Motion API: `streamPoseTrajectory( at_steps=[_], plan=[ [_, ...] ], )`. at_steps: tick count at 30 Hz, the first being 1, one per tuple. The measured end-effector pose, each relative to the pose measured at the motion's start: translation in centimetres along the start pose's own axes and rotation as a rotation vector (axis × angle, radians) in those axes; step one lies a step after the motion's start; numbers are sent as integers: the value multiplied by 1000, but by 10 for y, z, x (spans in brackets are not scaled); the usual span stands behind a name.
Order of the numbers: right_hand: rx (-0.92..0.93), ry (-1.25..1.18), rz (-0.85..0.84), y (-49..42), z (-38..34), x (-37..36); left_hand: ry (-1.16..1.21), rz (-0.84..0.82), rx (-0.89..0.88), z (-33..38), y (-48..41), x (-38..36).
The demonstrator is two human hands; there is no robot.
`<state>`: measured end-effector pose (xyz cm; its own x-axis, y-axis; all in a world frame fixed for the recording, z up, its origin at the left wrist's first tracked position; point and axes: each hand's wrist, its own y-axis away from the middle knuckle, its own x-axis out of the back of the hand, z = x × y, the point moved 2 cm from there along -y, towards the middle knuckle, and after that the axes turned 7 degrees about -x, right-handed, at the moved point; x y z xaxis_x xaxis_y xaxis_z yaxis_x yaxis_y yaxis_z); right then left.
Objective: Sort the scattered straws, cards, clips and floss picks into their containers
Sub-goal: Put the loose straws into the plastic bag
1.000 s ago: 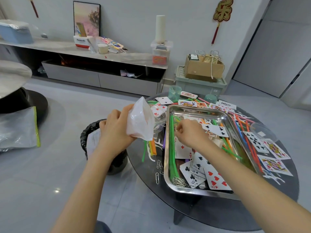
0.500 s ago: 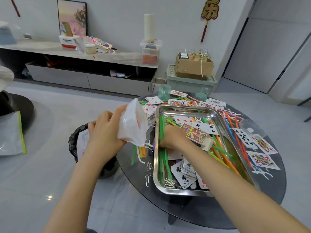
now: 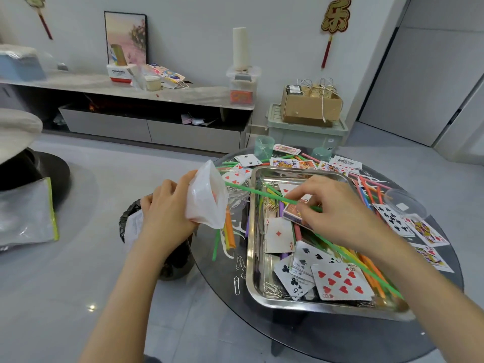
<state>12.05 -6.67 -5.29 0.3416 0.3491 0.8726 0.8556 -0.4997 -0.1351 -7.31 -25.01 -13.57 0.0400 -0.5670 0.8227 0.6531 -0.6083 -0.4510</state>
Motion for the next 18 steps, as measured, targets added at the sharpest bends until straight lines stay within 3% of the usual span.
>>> streamPoseTrajectory(
  at_steps=[9, 15, 18],
  plan=[
    [140, 100, 60, 19, -9, 20, -80, -102, 100, -11, 2, -1],
    [258, 370, 35, -11, -43, 10, -78, -54, -50, 9, -3, -3],
    [246, 373, 77, -23, -51, 16, -49, -69, 49, 3, -4, 1]
  ],
)
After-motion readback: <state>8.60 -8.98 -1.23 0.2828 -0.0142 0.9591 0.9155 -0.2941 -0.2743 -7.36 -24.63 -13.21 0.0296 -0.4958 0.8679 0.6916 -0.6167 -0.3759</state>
